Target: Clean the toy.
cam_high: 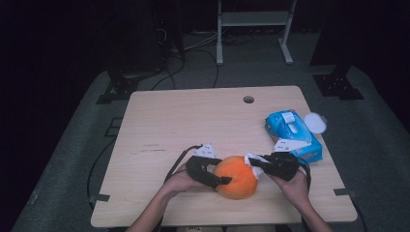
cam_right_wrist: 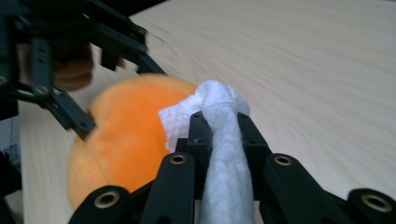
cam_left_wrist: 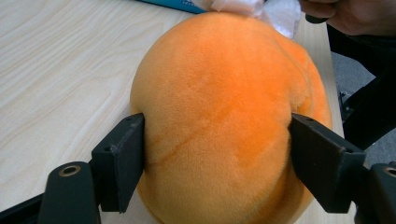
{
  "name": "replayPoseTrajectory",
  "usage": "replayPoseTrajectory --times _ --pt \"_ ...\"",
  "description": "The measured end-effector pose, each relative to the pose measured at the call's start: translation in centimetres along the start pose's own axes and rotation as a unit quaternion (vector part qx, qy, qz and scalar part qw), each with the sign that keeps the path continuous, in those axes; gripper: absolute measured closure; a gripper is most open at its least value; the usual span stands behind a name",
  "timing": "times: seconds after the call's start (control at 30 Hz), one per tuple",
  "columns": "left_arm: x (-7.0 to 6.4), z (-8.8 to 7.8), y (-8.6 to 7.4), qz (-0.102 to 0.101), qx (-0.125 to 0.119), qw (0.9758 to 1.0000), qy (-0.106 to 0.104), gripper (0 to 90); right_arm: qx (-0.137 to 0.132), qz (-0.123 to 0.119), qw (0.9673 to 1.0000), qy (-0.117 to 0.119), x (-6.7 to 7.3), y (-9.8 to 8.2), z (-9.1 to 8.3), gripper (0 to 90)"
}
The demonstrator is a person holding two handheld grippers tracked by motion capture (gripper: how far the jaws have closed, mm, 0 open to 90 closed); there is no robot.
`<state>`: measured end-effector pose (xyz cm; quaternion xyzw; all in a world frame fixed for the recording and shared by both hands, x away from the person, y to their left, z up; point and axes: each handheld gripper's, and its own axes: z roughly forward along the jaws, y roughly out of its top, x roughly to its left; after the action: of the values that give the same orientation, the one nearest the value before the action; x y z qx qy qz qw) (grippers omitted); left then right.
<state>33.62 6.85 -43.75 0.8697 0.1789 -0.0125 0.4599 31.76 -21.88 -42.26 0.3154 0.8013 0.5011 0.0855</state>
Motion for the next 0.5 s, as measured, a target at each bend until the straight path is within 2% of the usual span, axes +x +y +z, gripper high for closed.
replayPoseTrajectory --times 0.07,0.1,0.17,0.2,0.23,0.27,0.3,0.33,0.43,0.5 --pt "0.1 -0.2 0.1 -0.002 0.001 1.0000 -0.003 20.1 -0.001 -0.016 0.9998 0.006 0.7 0.7 0.4 78.3" --pt "0.3 -0.5 0.1 -0.009 -0.008 0.9999 -0.009 15.1 0.011 -0.032 0.9994 0.010 1.1 0.7 0.7 78.4" --pt "0.5 -0.7 0.2 -0.015 -0.014 0.9997 -0.014 11.3 0.013 -0.039 0.9991 0.010 1.2 0.3 0.6 78.4" --pt "0.8 -0.8 0.2 -0.032 -0.024 0.9990 -0.021 9.7 0.012 -0.039 0.9991 0.012 1.2 0.1 0.3 78.4" --pt "1.0 -0.8 0.2 -0.040 -0.027 0.9985 -0.024 8.2 0.011 -0.037 0.9991 0.016 1.2 0.0 0.1 78.3" --pt "1.3 -0.6 0.1 -0.052 -0.023 0.9980 -0.029 6.8 0.011 -0.040 0.9989 0.020 1.2 -0.2 -0.2 78.3" --pt "1.3 -0.6 0.1 -0.052 -0.023 0.9980 -0.029 5.4 0.011 -0.040 0.9989 0.020 1.2 -0.2 -0.2 78.3" --pt "1.5 -0.1 -0.2 -0.066 -0.016 0.9969 -0.040 4.7 0.010 -0.046 0.9986 0.023 1.4 -0.5 -0.6 78.1" --pt "1.5 0.7 -0.3 -0.069 -0.014 0.9951 -0.070 7.9 0.005 -0.043 0.9986 0.031 1.3 -0.7 -0.8 77.9" --pt "1.4 0.7 -0.3 -0.064 -0.016 0.9952 -0.072 16.6 0.004 -0.037 0.9987 0.035 1.2 -0.5 -0.7 77.8"
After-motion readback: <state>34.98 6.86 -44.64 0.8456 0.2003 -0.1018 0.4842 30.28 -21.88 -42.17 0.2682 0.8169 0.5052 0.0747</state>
